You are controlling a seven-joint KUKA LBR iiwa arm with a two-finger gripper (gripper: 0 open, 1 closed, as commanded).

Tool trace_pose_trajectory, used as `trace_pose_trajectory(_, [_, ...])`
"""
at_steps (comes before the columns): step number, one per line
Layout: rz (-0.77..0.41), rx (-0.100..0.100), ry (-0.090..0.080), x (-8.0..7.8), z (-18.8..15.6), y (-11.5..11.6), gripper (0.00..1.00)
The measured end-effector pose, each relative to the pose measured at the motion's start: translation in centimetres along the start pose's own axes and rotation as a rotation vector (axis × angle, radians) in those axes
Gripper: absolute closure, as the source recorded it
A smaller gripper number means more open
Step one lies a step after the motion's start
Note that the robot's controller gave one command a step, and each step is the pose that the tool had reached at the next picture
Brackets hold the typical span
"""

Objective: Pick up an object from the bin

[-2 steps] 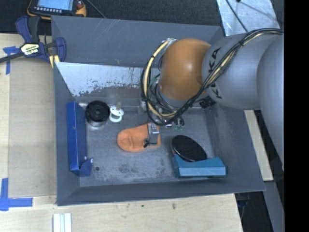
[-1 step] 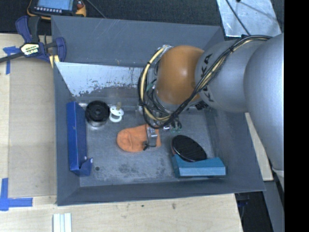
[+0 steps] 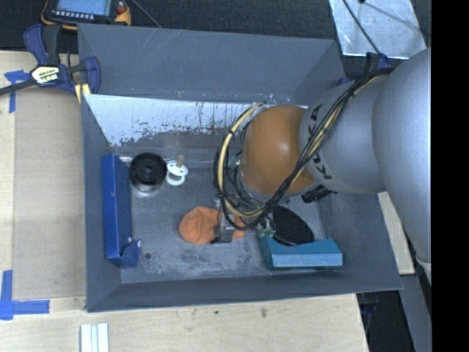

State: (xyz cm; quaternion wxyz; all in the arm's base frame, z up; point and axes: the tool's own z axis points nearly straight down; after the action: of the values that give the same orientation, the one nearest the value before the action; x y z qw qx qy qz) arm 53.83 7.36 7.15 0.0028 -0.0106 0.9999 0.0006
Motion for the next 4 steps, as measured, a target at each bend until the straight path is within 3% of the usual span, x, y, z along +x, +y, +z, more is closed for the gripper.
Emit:
trace_pose_trajectory(1, [0.0, 0.0, 0.0, 0.0, 0.0, 0.0, 1.0])
trace_pose_trajectory(2, [-0.001, 0.001, 0.003, -2.0, 0.0, 1.9, 1.0])
trace_pose_trajectory(3, [-0.004, -0.001, -0.003, -0.1, 0.0, 1.3, 1.0])
trace_pose_trajectory(4, [-0.005, 0.001, 0.005, -2.1, -3.4, 4.0, 1.0])
